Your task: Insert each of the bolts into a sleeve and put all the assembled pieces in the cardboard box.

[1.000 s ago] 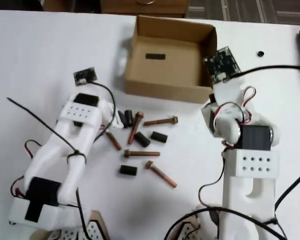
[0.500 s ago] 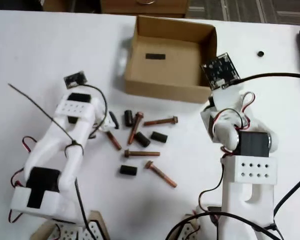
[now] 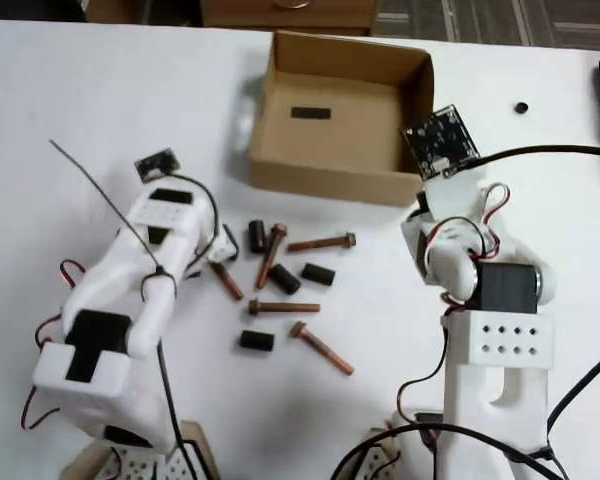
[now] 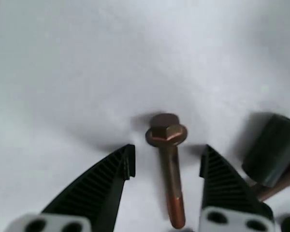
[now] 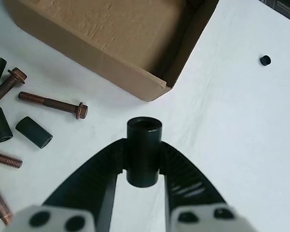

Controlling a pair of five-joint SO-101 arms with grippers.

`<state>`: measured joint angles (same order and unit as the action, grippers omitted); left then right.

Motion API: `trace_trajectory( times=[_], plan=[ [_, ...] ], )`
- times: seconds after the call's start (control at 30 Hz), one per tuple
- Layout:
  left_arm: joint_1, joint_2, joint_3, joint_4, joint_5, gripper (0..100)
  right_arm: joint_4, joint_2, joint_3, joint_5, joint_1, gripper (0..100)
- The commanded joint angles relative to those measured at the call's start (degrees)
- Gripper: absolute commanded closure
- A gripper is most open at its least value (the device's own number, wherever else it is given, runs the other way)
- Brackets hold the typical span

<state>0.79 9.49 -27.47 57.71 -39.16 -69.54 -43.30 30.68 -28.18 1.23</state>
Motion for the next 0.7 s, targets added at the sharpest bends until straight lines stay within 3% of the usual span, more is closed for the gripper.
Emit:
trace_trajectory(
  times=[0.0, 0.17, 0.5, 0.67],
  plan=[
    [0.35, 1.85, 3.21, -0.70, -0.35, 87, 0.84, -1.89, -0.26, -0.26, -0.48, 97.8],
    [0.44, 7.38, 4.88, -0.88, -0.35, 98, 0.75, -1.98, -0.26, -0.26, -0.48, 97.8],
    [0.44, 9.67, 9.80, 2.81, 0.09, 98, 0.84, -2.15, -0.26, 0.26, -0.40, 97.8],
    [0.35, 7.21, 21.67, 13.10, 6.24, 98, 2.51, -2.42, -0.18, 7.30, -0.48, 97.8]
  ],
)
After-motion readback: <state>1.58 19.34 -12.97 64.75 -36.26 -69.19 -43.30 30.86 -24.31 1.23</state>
